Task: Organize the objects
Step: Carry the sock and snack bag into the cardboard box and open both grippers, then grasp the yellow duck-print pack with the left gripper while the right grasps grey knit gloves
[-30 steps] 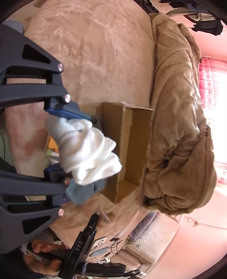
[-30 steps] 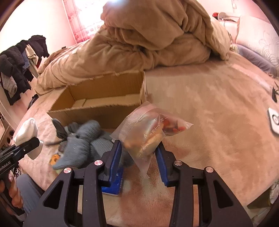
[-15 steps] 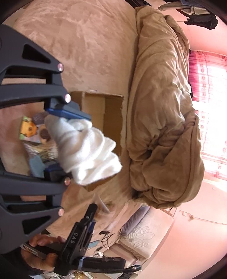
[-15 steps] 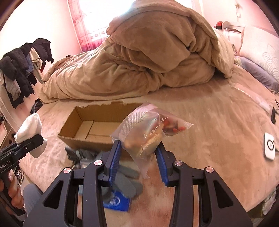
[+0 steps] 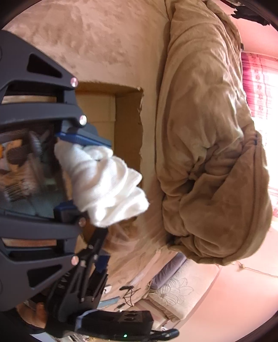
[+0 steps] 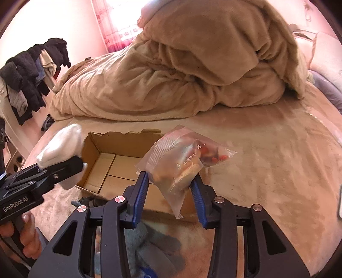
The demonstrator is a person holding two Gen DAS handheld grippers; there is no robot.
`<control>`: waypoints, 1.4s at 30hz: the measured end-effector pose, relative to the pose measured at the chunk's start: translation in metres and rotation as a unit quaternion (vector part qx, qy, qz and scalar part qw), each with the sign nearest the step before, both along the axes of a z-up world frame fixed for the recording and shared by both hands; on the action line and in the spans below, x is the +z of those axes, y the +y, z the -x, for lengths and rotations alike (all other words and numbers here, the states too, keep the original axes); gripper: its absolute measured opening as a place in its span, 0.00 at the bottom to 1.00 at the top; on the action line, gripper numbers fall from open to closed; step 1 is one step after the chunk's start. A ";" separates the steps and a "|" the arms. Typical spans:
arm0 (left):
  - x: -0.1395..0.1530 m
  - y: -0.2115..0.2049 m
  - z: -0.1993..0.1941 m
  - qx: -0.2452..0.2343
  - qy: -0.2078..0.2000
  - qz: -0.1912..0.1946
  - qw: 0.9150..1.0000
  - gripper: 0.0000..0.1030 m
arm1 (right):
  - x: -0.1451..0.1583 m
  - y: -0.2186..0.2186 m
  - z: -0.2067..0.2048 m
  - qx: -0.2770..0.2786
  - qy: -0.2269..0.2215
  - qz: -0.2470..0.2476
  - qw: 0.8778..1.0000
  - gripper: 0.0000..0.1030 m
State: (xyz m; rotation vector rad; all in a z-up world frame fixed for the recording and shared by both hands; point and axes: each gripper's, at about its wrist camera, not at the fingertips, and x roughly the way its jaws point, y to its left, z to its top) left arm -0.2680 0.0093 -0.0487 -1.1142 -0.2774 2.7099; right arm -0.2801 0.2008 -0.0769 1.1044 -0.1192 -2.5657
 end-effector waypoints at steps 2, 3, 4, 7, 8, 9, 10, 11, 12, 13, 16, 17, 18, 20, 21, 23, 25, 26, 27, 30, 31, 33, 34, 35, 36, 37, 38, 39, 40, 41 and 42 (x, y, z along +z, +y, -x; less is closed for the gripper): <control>-0.009 0.000 0.013 -0.004 -0.011 -0.003 1.000 0.43 | -0.007 -0.007 0.007 0.008 -0.007 -0.002 1.000 0.42; -0.014 0.001 0.019 -0.005 -0.017 -0.003 1.000 0.43 | -0.011 -0.009 0.009 0.011 -0.009 -0.003 1.000 0.42; -0.020 0.002 0.025 -0.007 -0.024 -0.005 1.000 0.43 | -0.013 -0.010 0.011 0.014 -0.012 -0.004 1.000 0.42; -0.034 0.003 0.038 -0.011 -0.044 -0.011 0.999 0.44 | -0.022 -0.014 0.019 0.019 -0.021 -0.008 1.000 0.42; -0.039 0.003 0.040 -0.010 -0.049 -0.012 0.999 0.44 | -0.024 -0.014 0.020 0.020 -0.024 -0.009 0.999 0.42; -0.043 0.003 0.043 -0.009 -0.057 -0.014 0.998 0.45 | -0.027 -0.015 0.022 0.019 -0.026 -0.010 0.999 0.42; -0.046 0.002 0.043 -0.009 -0.060 -0.016 0.998 0.46 | -0.028 -0.014 0.023 0.020 -0.028 -0.010 0.999 0.43; -0.048 0.002 0.044 -0.010 -0.064 -0.018 0.998 0.46 | -0.030 -0.014 0.024 0.020 -0.031 -0.011 0.999 0.47; -0.049 0.002 0.044 -0.009 -0.066 -0.017 0.998 0.48 | -0.031 -0.014 0.024 0.019 -0.032 -0.013 0.999 0.50; -0.050 0.002 0.044 -0.007 -0.068 -0.015 0.998 0.55 | -0.032 -0.014 0.025 0.016 -0.033 -0.015 0.999 0.52; -0.046 0.000 0.039 0.003 -0.063 -0.019 0.998 0.67 | -0.031 -0.012 0.023 0.017 -0.034 -0.011 0.999 0.52; -0.042 -0.003 0.037 0.006 -0.059 -0.021 0.998 0.67 | -0.029 -0.011 0.021 0.016 -0.033 -0.012 0.999 0.52; -0.039 -0.004 0.034 0.009 -0.056 -0.020 0.998 0.68 | -0.028 -0.011 0.019 0.015 -0.031 -0.011 0.999 0.52; -0.032 -0.005 0.029 0.012 -0.052 -0.018 0.998 0.68 | -0.021 -0.010 0.015 0.012 -0.025 -0.011 1.000 0.52; -0.029 -0.006 0.026 0.013 -0.051 -0.017 0.998 0.68 | -0.019 -0.009 0.012 0.011 -0.023 -0.011 1.000 0.52; -0.020 -0.007 0.020 0.014 -0.045 -0.012 0.999 0.68 | -0.013 -0.008 0.008 0.008 -0.020 -0.011 1.000 0.52; -0.009 -0.011 0.011 0.017 -0.037 -0.008 0.999 0.68 | -0.006 -0.007 0.002 0.004 -0.016 -0.013 1.000 0.52; -0.004 -0.013 0.006 0.019 -0.033 -0.007 0.999 0.68 | -0.001 -0.007 -0.003 0.002 -0.013 -0.013 1.000 0.52; 0.000 -0.015 0.002 0.020 -0.030 -0.007 0.999 0.68 | 0.002 -0.007 -0.006 0.001 -0.010 -0.013 1.000 0.52; 0.015 -0.022 -0.016 0.025 -0.019 -0.006 0.999 0.68 | 0.014 -0.008 -0.017 0.000 0.000 -0.012 1.000 0.52; 0.019 -0.025 -0.022 0.028 -0.016 -0.005 0.999 0.68 | 0.018 -0.009 -0.021 0.000 0.003 -0.012 1.000 0.53; 0.026 -0.030 -0.038 0.032 -0.009 -0.001 0.999 0.69 | 0.025 -0.010 -0.031 0.000 0.009 -0.012 1.000 0.53; 0.029 -0.032 -0.045 0.036 -0.008 0.002 0.999 0.69 | 0.028 -0.011 -0.036 0.000 0.011 -0.012 1.000 0.53; 0.030 -0.034 -0.051 0.038 -0.008 0.003 0.999 0.69 | 0.030 -0.012 -0.040 0.001 0.013 -0.012 1.000 0.53; 0.032 -0.036 -0.060 0.039 -0.007 0.004 0.999 0.69 | 0.033 -0.013 -0.046 0.000 0.015 -0.013 1.000 0.53; 0.034 -0.037 -0.067 0.039 -0.005 0.004 0.999 0.69 | 0.035 -0.013 -0.051 0.000 0.017 -0.012 1.000 0.53; 0.035 -0.037 -0.073 0.039 -0.004 0.006 0.999 0.69 | 0.036 -0.014 -0.055 0.000 0.018 -0.011 1.000 0.53; 0.035 -0.038 -0.079 0.040 -0.003 0.008 0.999 0.69 | 0.038 -0.014 -0.061 0.001 0.019 -0.010 1.000 0.53; 0.036 -0.039 -0.087 0.040 -0.002 0.010 0.999 0.69 | 0.039 -0.015 -0.065 0.001 0.020 -0.009 1.000 0.53; 0.036 -0.040 -0.092 0.041 -0.002 0.010 0.999 0.69 | 0.039 -0.016 -0.071 0.001 0.020 -0.009 1.000 0.53; 0.036 -0.041 -0.098 0.041 -0.002 0.010 0.999 0.69 | 0.040 -0.017 -0.075 0.002 0.020 -0.009 1.000 0.53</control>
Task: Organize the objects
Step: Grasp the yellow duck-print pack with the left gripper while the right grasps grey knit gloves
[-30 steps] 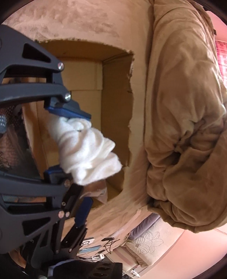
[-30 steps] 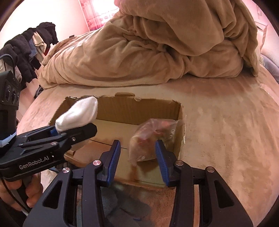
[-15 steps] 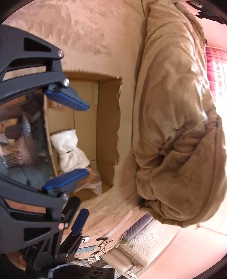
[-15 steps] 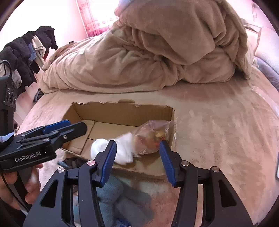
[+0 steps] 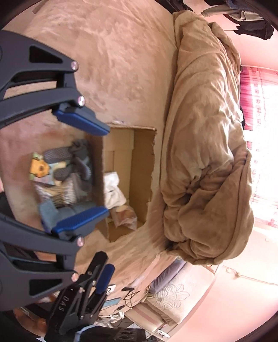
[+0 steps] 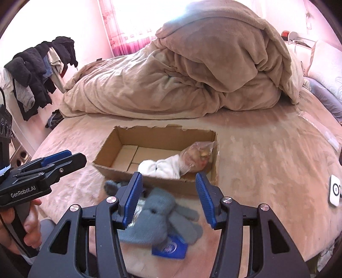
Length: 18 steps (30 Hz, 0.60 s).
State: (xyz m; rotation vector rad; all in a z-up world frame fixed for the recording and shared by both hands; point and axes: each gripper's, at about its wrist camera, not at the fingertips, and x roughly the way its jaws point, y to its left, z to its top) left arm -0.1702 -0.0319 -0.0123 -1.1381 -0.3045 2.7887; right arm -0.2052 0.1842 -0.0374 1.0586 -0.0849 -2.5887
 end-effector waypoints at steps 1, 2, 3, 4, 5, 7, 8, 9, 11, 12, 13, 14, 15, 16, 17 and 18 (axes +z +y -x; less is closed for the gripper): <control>0.000 -0.001 -0.006 0.000 0.000 -0.001 1.000 0.69 | 0.000 -0.001 -0.005 0.001 0.000 -0.001 1.000 0.53; 0.000 -0.002 -0.012 0.001 0.001 -0.001 1.000 0.69 | 0.001 -0.002 -0.009 0.002 0.000 -0.002 1.000 0.53; 0.000 -0.003 -0.016 0.002 0.001 0.000 1.000 0.69 | 0.001 -0.003 -0.013 0.003 0.000 -0.003 1.000 0.53; -0.001 -0.003 -0.020 0.002 0.002 0.001 1.000 0.69 | 0.002 -0.004 -0.016 0.003 0.000 -0.004 1.000 0.53; -0.002 -0.004 -0.025 0.003 0.002 0.001 1.000 0.69 | 0.002 -0.005 -0.021 0.004 0.001 -0.004 1.000 0.53; -0.005 -0.004 -0.034 0.002 0.001 0.002 1.000 0.69 | 0.002 -0.007 -0.027 0.005 0.002 -0.005 1.000 0.53; -0.007 -0.003 -0.036 0.002 0.001 0.003 1.000 0.69 | 0.001 -0.008 -0.031 0.006 0.002 -0.005 1.000 0.53; -0.009 -0.002 -0.039 0.000 0.000 0.003 1.000 0.69 | 0.000 -0.008 -0.034 0.006 0.002 -0.005 1.000 0.53; -0.014 0.001 -0.042 -0.002 -0.004 0.005 1.000 0.69 | -0.003 -0.010 -0.040 0.008 0.000 -0.007 1.000 0.53; -0.018 0.002 -0.044 -0.004 -0.006 0.005 1.000 0.69 | -0.005 -0.011 -0.042 0.009 -0.001 -0.008 1.000 0.53; -0.022 0.003 -0.046 -0.005 -0.010 0.005 1.000 0.69 | -0.007 -0.011 -0.045 0.010 -0.003 -0.008 1.000 0.53; -0.026 0.003 -0.047 -0.006 -0.013 0.004 1.000 0.69 | -0.009 -0.012 -0.047 0.010 -0.004 -0.009 1.000 0.53; -0.028 0.004 -0.048 -0.006 -0.015 0.003 1.000 0.69 | -0.012 -0.012 -0.049 0.011 -0.007 -0.010 1.000 0.53; -0.033 0.004 -0.049 -0.007 -0.018 0.002 1.000 0.69 | -0.014 -0.013 -0.051 0.011 -0.008 -0.010 1.000 0.53; -0.036 0.005 -0.050 -0.007 -0.022 0.000 1.000 0.69 | -0.018 -0.013 -0.051 0.011 -0.011 -0.011 1.000 0.53; -0.040 0.005 -0.050 -0.007 -0.026 -0.002 1.000 0.69 | -0.020 -0.014 -0.052 0.012 -0.013 -0.011 1.000 0.53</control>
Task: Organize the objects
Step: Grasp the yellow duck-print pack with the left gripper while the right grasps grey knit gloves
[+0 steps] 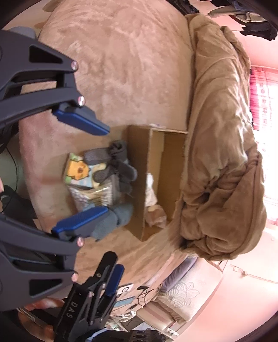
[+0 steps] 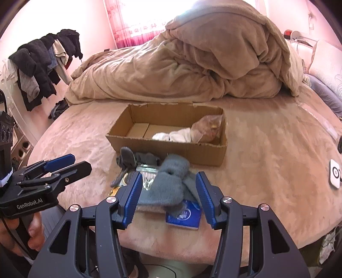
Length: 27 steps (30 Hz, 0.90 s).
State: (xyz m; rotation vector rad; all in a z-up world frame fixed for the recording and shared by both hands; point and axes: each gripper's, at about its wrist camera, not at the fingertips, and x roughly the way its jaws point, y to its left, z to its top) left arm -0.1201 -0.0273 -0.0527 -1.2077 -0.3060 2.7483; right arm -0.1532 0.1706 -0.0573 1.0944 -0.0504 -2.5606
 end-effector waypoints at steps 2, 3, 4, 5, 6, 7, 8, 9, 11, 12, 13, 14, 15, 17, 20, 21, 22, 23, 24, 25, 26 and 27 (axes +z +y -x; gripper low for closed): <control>-0.009 0.000 0.000 0.002 -0.009 -0.004 1.000 0.69 | -0.004 -0.001 0.000 0.002 -0.003 -0.001 1.000 0.53; -0.013 0.000 0.001 0.004 -0.012 -0.004 1.000 0.69 | -0.007 -0.003 0.000 0.003 -0.005 -0.002 1.000 0.53; -0.016 -0.001 0.001 0.004 -0.015 -0.005 1.000 0.69 | -0.010 -0.003 0.000 0.004 -0.007 -0.004 1.000 0.53; -0.021 -0.001 0.001 0.006 -0.018 -0.005 1.000 0.69 | -0.012 -0.004 0.001 0.005 -0.009 -0.005 1.000 0.53; -0.025 0.000 0.001 0.006 -0.021 -0.005 1.000 0.69 | -0.014 -0.005 0.002 0.007 -0.010 -0.006 1.000 0.53; -0.029 0.000 0.001 0.006 -0.024 -0.005 1.000 0.69 | -0.016 -0.005 0.003 0.008 -0.011 -0.007 1.000 0.53; -0.034 0.000 0.002 0.004 -0.027 -0.006 1.000 0.69 | -0.018 -0.006 0.004 0.008 -0.012 -0.008 1.000 0.53; -0.040 0.002 0.003 0.002 -0.030 -0.006 1.000 0.69 | -0.020 -0.007 0.006 0.009 -0.015 -0.008 1.000 0.53; -0.050 0.004 0.005 -0.004 -0.038 -0.005 0.999 0.69 | -0.024 -0.008 0.009 0.011 -0.018 -0.008 1.000 0.53; -0.054 0.005 0.006 -0.007 -0.042 -0.005 0.999 0.69 | -0.026 -0.009 0.010 0.012 -0.020 -0.009 1.000 0.53; -0.060 0.007 0.007 -0.009 -0.045 -0.004 0.999 0.69 | -0.028 -0.010 0.012 0.013 -0.022 -0.010 1.000 0.53; -0.065 0.008 0.008 -0.011 -0.048 -0.002 0.999 0.69 | -0.031 -0.011 0.014 0.015 -0.025 -0.011 1.000 0.53; -0.069 0.009 0.009 -0.015 -0.052 -0.002 0.999 0.69 | -0.033 -0.011 0.015 0.017 -0.027 -0.012 0.999 0.53; -0.079 0.011 0.013 -0.020 -0.061 -0.006 0.998 0.69 | -0.039 -0.013 0.020 0.019 -0.032 -0.012 0.999 0.53; -0.091 0.012 0.017 -0.023 -0.069 -0.002 0.997 0.69 | -0.046 -0.015 0.026 0.022 -0.039 -0.010 0.999 0.53; -0.093 0.013 0.019 -0.024 -0.070 -0.001 0.997 0.69 | -0.048 -0.015 0.028 0.022 -0.041 -0.010 0.999 0.53; -0.095 0.013 0.020 -0.026 -0.070 0.001 0.997 0.69 | -0.050 -0.016 0.030 0.023 -0.043 -0.009 0.999 0.53; -0.096 0.014 0.020 -0.027 -0.069 0.003 0.997 0.69 | -0.052 -0.016 0.032 0.023 -0.046 -0.009 0.999 0.53; -0.097 0.015 0.020 -0.028 -0.068 0.006 0.997 0.69 | -0.054 -0.017 0.034 0.025 -0.048 -0.009 0.999 0.53; -0.098 0.016 0.021 -0.031 -0.067 0.009 0.997 0.69 | -0.056 -0.018 0.037 0.027 -0.050 -0.008 0.998 0.53; -0.099 0.017 0.022 -0.033 -0.067 0.011 0.997 0.68 | -0.058 -0.019 0.039 0.028 -0.051 -0.008 0.998 0.53; -0.100 0.017 0.023 -0.034 -0.067 0.011 0.997 0.67 | -0.059 -0.019 0.041 0.029 -0.052 -0.008 0.998 0.53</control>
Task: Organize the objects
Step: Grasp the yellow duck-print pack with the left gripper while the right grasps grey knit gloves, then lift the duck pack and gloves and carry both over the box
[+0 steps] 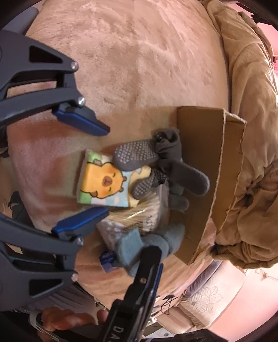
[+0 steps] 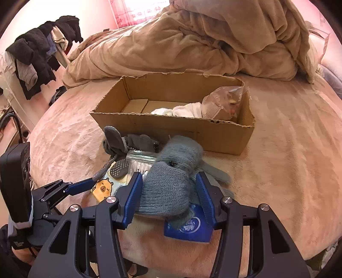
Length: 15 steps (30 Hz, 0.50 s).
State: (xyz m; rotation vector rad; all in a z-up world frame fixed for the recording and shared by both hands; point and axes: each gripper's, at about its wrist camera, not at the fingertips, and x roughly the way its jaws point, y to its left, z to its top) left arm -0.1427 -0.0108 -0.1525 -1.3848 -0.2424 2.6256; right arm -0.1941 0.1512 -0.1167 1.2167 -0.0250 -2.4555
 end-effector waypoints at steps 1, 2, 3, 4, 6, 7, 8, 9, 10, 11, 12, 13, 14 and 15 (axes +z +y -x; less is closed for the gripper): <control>-0.001 0.000 0.001 -0.001 -0.001 -0.001 1.000 0.66 | -0.001 -0.001 0.001 0.001 -0.001 0.001 1.000 0.53; -0.001 0.000 0.001 -0.003 0.000 -0.003 1.000 0.64 | -0.002 -0.002 0.003 0.003 -0.003 0.003 1.000 0.53; -0.001 0.001 0.001 -0.005 0.000 -0.003 1.000 0.57 | -0.003 -0.002 0.004 0.005 -0.003 0.003 1.000 0.53; -0.001 0.003 0.001 -0.010 0.000 -0.001 1.000 0.53 | -0.005 -0.002 0.004 0.006 -0.004 0.005 1.000 0.52; 0.000 0.007 0.000 -0.014 0.002 0.005 1.000 0.50 | -0.006 0.000 0.005 0.008 -0.008 0.010 1.000 0.47; 0.002 0.009 -0.002 -0.015 0.005 0.007 1.000 0.49 | -0.006 0.000 0.005 0.008 -0.009 0.011 1.000 0.46; 0.002 0.009 -0.002 -0.015 0.006 0.005 1.000 0.48 | -0.006 0.001 0.005 0.008 -0.009 0.012 1.000 0.44; 0.003 0.010 -0.004 -0.015 0.006 0.003 1.000 0.48 | -0.005 0.002 0.005 0.008 -0.009 0.013 1.000 0.42; 0.004 0.010 -0.005 -0.014 0.007 0.002 1.000 0.48 | -0.004 0.003 0.004 0.008 -0.008 0.014 1.000 0.40; 0.005 0.010 -0.006 -0.015 0.007 0.001 1.000 0.48 | -0.003 0.003 0.003 0.008 -0.007 0.015 1.000 0.39; 0.006 0.010 -0.007 -0.016 0.008 0.000 1.000 0.48 | -0.002 0.004 0.001 0.010 -0.006 0.016 1.000 0.38; 0.009 0.010 -0.009 -0.016 0.010 0.000 1.000 0.47 | -0.001 0.004 0.000 0.010 -0.004 0.017 1.000 0.37; 0.011 0.010 -0.010 -0.016 0.012 0.000 1.000 0.47 | 0.001 0.005 -0.001 0.011 -0.003 0.018 1.000 0.37; 0.014 0.010 -0.010 -0.016 0.014 0.000 1.000 0.47 | 0.003 0.006 -0.004 0.011 -0.001 0.018 1.000 0.37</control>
